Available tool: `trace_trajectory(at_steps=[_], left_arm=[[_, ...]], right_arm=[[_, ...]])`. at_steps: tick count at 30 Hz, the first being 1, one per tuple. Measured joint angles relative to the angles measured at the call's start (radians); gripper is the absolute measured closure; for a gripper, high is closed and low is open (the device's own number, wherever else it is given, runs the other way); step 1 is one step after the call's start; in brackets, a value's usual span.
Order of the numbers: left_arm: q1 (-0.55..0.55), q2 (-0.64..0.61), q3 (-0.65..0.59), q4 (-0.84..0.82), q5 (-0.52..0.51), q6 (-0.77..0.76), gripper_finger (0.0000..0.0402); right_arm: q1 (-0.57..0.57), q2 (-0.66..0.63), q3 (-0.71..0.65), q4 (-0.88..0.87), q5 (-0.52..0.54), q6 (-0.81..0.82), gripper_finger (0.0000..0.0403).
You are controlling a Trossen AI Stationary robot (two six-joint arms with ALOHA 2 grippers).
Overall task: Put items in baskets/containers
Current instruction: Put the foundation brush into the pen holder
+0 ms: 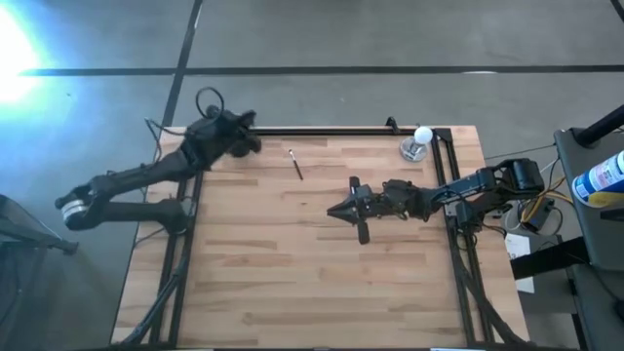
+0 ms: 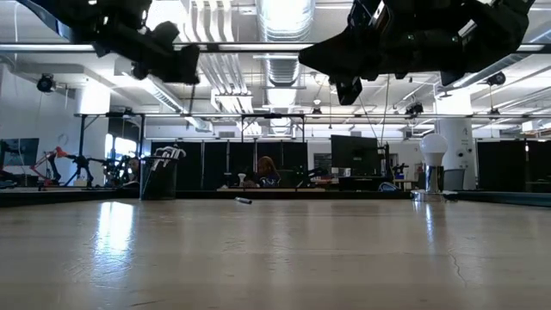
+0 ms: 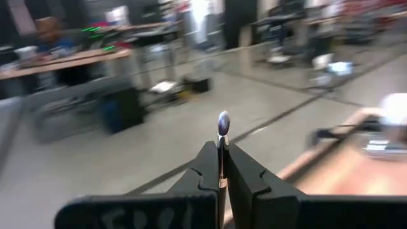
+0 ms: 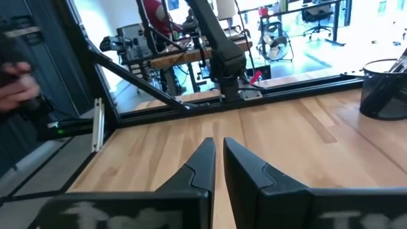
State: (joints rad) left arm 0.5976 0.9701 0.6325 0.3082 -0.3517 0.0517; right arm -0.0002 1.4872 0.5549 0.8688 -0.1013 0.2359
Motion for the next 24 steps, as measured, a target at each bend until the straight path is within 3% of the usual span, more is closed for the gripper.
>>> trace_trajectory(at_steps=[5, 9, 14, 21, 24], left_arm=[[0.193, 0.014, -0.001, -0.066, -0.002, -0.022, 0.0395], [0.278, 0.043, -0.001, -0.084, -0.001, -0.029, 0.0395], [0.299, 0.102, -0.039, -0.065, 0.003, -0.056, 0.0395], [0.332, 0.183, -0.167, 0.109, 0.002, -0.184, 0.0395], [0.335, 0.204, -0.185, 0.123, 0.002, -0.228, 0.0377]], right_arm=[[0.0, 0.0, -0.001, 0.0, 0.0, -0.011, 0.0376], [0.0, 0.0, -0.002, 0.0, 0.0, -0.023, 0.0377], [0.0, 0.0, -0.006, -0.001, 0.0, -0.034, 0.0377], [0.0, -0.001, -0.014, -0.001, -0.001, -0.049, 0.0377], [0.0, -0.001, -0.017, -0.001, -0.001, -0.057, 0.0377]])
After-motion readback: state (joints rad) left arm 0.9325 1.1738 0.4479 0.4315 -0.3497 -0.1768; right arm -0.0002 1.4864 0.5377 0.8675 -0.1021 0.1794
